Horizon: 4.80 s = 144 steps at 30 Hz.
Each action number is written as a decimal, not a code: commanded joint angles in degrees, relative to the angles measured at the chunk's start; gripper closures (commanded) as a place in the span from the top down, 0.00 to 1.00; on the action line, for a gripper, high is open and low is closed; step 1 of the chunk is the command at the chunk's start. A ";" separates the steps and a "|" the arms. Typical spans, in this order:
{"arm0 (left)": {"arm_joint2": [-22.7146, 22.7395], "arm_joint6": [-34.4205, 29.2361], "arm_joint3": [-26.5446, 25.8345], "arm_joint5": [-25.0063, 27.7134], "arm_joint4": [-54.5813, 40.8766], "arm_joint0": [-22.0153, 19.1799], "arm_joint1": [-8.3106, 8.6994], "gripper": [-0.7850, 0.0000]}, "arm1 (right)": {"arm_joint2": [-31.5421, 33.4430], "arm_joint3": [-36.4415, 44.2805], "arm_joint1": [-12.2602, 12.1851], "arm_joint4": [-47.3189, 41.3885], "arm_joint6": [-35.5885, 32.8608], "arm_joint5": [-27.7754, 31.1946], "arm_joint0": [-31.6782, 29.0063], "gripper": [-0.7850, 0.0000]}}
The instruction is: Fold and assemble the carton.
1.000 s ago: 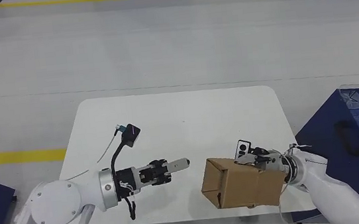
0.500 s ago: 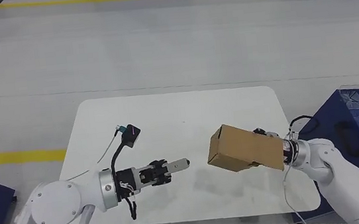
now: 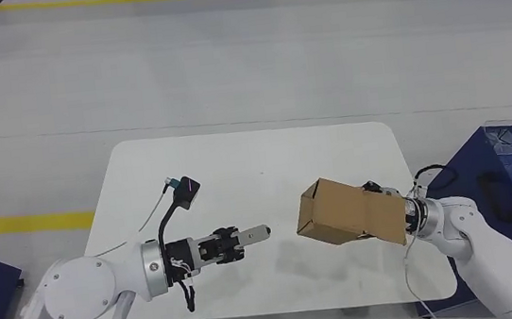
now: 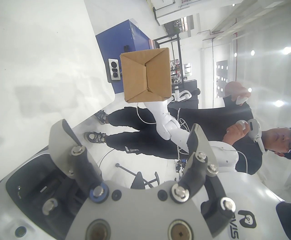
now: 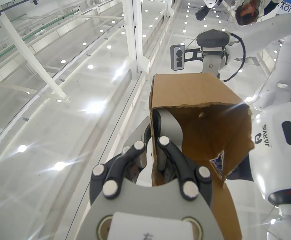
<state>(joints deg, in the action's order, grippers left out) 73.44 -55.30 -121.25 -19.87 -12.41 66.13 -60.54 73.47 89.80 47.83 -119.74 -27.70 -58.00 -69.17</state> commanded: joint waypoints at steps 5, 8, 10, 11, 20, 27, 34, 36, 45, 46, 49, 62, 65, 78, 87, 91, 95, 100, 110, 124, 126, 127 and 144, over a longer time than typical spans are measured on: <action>0.00 0.00 0.00 0.00 0.00 0.00 0.00 1.00 | 0.00 0.00 0.00 0.01 -0.01 0.00 0.00 0.00; 0.00 0.00 0.00 0.00 0.00 0.00 0.00 1.00 | 0.05 0.63 0.23 -4.17 2.75 2.95 -0.84 0.00; 0.00 0.00 0.00 0.00 0.00 0.00 0.00 1.00 | 0.27 2.01 0.27 -9.29 9.34 7.09 -0.91 0.00; 0.00 0.00 0.00 0.00 0.00 0.00 0.00 1.00 | 0.76 3.31 0.22 -11.31 13.45 10.20 -0.88 0.00; 0.00 0.00 0.00 0.00 0.00 0.00 0.00 1.00 | 9.34 20.88 -1.42 -38.33 64.75 45.38 -5.22 0.00; 0.00 0.00 0.00 0.00 0.00 0.00 0.00 1.00 | 13.33 25.87 -2.55 -47.47 98.13 73.38 -4.88 0.00; 0.00 0.00 0.00 0.00 0.00 0.00 0.00 1.00 | 2.43 17.66 -2.45 -47.75 102.06 87.93 0.39 0.00; 0.00 0.00 0.00 0.00 0.00 0.00 0.00 1.00 | -1.49 14.85 -2.34 -47.98 100.43 89.56 3.51 0.00; 0.00 0.00 0.00 0.00 0.00 0.00 0.00 1.00 | -16.22 8.68 -0.32 -48.82 94.99 95.00 14.18 0.35; 0.00 0.00 0.00 0.00 0.00 0.00 0.00 1.00 | -17.05 8.45 -0.10 -49.51 94.76 95.22 14.95 0.39; 0.00 0.00 0.00 0.00 0.00 0.00 0.00 1.00 | -18.19 7.80 0.31 -52.13 94.24 95.74 16.69 0.51; 0.00 0.00 0.00 0.00 0.00 0.00 0.00 1.00 | 0.56 13.60 -0.81 -51.24 67.61 63.56 3.47 0.00; 0.00 0.00 0.00 0.00 0.00 0.00 0.00 1.00 | 4.94 12.96 -1.44 -40.72 55.83 46.83 -1.14 0.00; 0.00 0.00 0.00 0.00 0.00 0.00 0.00 1.00 | 2.71 -3.76 -0.01 9.61 -5.04 15.86 1.33 0.05; 0.00 0.00 0.00 0.00 0.00 0.00 0.00 1.00 | 2.71 -3.76 -0.01 9.61 -5.04 15.86 1.33 0.58; 0.00 0.00 0.00 0.00 0.00 0.00 0.00 1.00 | 2.71 -3.76 -0.01 9.61 -5.04 15.86 1.33 0.58; -2.79 1.49 1.45 -4.44 7.67 -0.76 0.21 1.00 | 4.39 -2.93 -0.58 21.89 -2.89 19.53 2.10 1.00; -15.76 1.89 6.38 -19.42 19.07 -9.15 -0.94 1.00 | 7.14 2.90 -3.21 54.90 -6.61 17.08 3.95 1.00; -37.52 5.64 23.76 -34.76 23.75 -26.63 -7.19 1.00 | 6.31 4.88 -5.81 86.82 -13.62 24.31 6.10 1.00; -52.20 7.19 39.81 -36.31 15.55 -39.62 -12.98 1.00 | -2.01 10.15 -7.13 115.72 -19.98 29.37 5.75 1.00; -53.32 7.57 40.72 -36.69 15.16 -40.48 -13.60 1.00 | -4.08 10.52 -7.27 120.28 -23.60 29.64 6.81 1.00; -53.73 7.64 41.12 -36.75 14.70 -40.85 -13.89 1.00 | -5.05 10.48 -7.26 121.64 -25.41 29.90 7.43 1.00; -58.48 7.22 48.67 -36.34 9.70 -44.77 -17.54 1.00 | -13.11 7.25 -5.75 126.99 -31.62 32.08 12.19 1.00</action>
<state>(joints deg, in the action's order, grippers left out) 15.09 -47.95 -72.98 -56.33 -2.55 21.52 -77.89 61.42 97.42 41.86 6.32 -59.08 -26.39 -57.72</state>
